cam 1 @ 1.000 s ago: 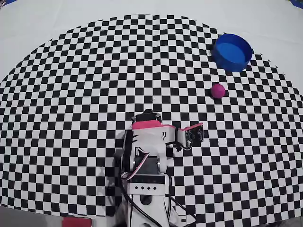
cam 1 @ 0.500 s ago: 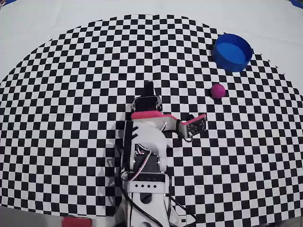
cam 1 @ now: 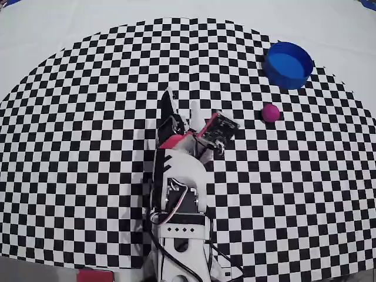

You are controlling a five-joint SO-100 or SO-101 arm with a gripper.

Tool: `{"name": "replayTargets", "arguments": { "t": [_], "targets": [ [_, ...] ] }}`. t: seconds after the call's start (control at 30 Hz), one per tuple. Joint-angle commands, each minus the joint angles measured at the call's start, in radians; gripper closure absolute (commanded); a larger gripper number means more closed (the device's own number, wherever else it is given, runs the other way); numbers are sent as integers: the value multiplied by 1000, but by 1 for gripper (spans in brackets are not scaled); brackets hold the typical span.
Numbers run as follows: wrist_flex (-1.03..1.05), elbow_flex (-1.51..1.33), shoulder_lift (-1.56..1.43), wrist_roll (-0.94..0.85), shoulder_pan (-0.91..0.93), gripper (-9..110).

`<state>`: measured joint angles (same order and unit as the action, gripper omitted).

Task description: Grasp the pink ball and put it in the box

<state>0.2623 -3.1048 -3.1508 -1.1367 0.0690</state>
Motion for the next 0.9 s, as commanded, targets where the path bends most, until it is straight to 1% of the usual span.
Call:
{"name": "replayTargets", "arguments": {
  "t": [0.0,0.17,0.33,0.87],
  "targets": [
    [-44,-8,5,-198,9,81],
    [-95,-8,-2,-407,11,81],
    [-123,-8,-5,-511,11,81],
    [-132,-8,-5,-529,52,78]
  ]
}}
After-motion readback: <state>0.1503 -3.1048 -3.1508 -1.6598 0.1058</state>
